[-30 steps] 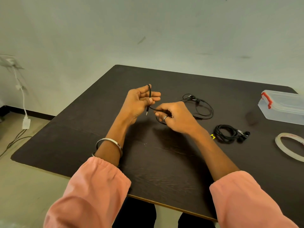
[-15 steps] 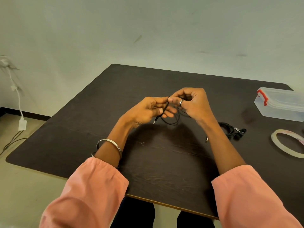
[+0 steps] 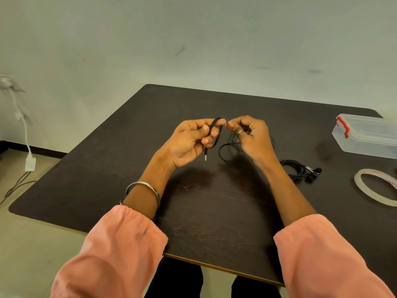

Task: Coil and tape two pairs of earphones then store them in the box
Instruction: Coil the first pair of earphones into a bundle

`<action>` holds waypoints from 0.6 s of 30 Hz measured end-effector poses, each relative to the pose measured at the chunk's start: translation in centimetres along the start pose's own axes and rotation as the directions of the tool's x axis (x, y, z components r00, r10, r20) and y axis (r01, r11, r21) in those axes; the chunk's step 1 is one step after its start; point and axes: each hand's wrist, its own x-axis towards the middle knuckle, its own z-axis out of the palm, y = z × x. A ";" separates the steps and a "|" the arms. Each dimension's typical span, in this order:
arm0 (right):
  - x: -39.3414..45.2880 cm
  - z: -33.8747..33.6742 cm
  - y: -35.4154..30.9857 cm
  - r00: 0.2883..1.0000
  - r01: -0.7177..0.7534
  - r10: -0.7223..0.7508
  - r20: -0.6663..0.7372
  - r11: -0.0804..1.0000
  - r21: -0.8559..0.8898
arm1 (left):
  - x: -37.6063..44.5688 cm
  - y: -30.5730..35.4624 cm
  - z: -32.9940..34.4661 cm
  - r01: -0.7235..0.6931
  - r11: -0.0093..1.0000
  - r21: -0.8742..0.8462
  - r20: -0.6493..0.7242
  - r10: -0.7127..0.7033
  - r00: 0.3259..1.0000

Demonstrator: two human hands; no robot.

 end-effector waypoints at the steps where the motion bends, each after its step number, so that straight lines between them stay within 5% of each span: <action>1: -0.1 0.4 0.1 0.999 0.012 -0.012 0.037 1.000 -0.017 | 0.0 0.1 -0.1 -0.017 0.998 -0.063 -0.014 0.016 1.000; 8: -1.3 2.3 -1.2 0.936 0.197 -0.129 0.326 0.963 -0.185 | 0.4 0.7 -1.0 -0.119 0.937 -0.329 -0.209 0.051 0.977; 13: -1.5 2.9 -2.3 0.859 0.365 -0.138 0.493 0.841 -0.400 | 0.7 0.5 -1.2 -0.155 0.983 -0.103 -0.450 0.093 0.888; 18: -1.6 2.7 -3.0 0.819 0.493 -0.204 0.536 0.728 -0.477 | 0.5 0.2 -0.9 -0.070 0.967 0.245 -0.409 0.169 0.897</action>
